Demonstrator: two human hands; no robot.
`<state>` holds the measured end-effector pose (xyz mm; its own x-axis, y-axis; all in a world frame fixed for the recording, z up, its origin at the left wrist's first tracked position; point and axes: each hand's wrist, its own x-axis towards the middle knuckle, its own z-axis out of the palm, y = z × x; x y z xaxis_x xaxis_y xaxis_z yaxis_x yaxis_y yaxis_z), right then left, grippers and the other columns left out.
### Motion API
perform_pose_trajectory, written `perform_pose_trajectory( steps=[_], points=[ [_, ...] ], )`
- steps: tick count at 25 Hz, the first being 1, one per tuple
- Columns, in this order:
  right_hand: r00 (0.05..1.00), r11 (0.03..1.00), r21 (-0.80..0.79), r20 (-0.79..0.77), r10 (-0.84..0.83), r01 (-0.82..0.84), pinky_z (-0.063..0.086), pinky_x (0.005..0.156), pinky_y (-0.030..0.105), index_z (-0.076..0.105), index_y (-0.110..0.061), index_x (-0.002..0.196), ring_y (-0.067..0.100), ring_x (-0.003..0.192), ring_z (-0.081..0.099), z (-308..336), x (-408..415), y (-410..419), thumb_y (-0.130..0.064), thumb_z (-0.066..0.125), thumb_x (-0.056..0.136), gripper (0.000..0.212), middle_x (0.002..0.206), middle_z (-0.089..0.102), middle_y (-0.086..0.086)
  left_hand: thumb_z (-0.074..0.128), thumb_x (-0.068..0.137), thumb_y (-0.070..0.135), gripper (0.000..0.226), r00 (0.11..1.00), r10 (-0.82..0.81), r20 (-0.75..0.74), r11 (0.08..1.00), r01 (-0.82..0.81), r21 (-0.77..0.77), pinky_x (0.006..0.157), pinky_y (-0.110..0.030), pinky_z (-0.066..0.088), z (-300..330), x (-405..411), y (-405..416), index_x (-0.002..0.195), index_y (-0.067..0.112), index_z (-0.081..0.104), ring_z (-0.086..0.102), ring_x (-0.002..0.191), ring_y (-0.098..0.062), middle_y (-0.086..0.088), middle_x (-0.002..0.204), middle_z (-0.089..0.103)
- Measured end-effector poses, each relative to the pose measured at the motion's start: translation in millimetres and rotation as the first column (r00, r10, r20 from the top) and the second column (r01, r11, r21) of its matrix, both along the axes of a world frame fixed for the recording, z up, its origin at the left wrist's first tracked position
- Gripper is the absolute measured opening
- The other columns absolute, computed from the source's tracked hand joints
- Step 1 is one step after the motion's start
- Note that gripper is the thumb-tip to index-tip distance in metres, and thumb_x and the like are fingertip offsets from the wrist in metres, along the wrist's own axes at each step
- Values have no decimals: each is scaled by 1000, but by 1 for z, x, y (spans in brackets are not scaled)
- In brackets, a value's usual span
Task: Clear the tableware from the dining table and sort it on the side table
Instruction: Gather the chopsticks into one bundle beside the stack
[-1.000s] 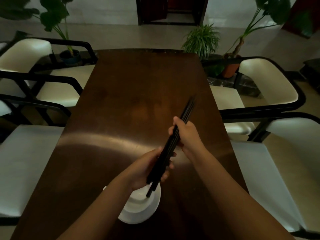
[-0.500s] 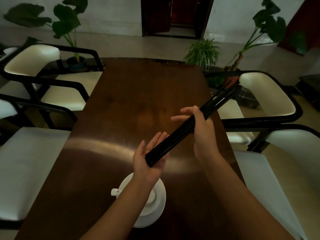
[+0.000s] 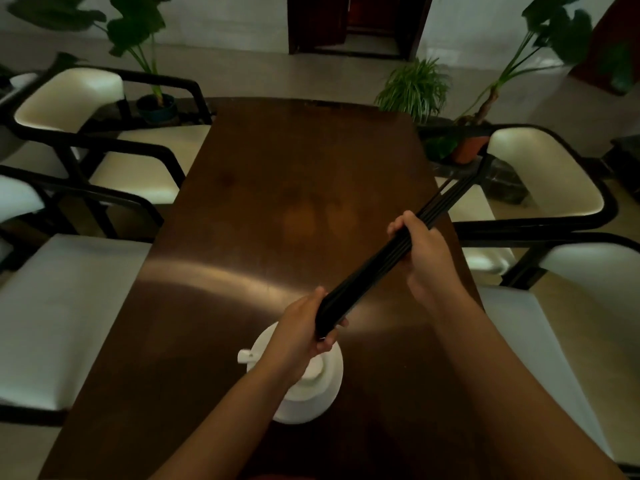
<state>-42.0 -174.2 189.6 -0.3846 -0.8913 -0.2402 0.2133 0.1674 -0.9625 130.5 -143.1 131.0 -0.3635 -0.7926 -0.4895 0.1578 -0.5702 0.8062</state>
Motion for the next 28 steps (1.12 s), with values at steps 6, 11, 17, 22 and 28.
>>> perform_pose_trajectory(
  steps=[6,11,17,22,28],
  points=[
    [995,968,247,99,21,-45,44,52,18,54,-18,65,3,49,50,-79,6,64,-27,45,95,33,58,48,-7,37,97,22,30,990,-28,139,1000,29,-4,38,-15,30,-34,34,82,94,12,65,40,43,-3,3,65,63],
    [972,921,388,227,-66,-28,38,40,19,58,-13,69,6,41,45,-145,35,113,-13,51,91,23,57,49,-1,42,95,12,26,961,-61,268,988,20,154,36,-15,30,-78,78,112,99,19,67,41,42,-3,-1,64,63],
    [951,827,562,268,-155,-23,49,42,19,57,-9,80,14,55,51,-201,50,128,-8,58,88,8,72,57,7,39,95,2,26,944,-75,320,958,-20,285,36,-13,28,-119,111,117,113,3,58,42,43,-2,-12,76,58],
    [966,820,573,211,-153,5,48,44,23,54,-12,77,15,54,52,-216,59,105,-10,59,88,12,71,58,8,37,96,3,24,949,-41,312,956,-53,288,37,-12,32,-135,114,102,106,8,58,40,57,-10,-10,80,59],
    [974,853,521,190,-125,8,51,48,23,55,-12,80,15,54,52,-216,60,102,-17,59,89,11,71,57,7,36,97,14,28,970,19,242,929,-106,354,37,-15,35,-142,116,94,108,4,59,46,57,-11,-10,82,60]
  ],
)
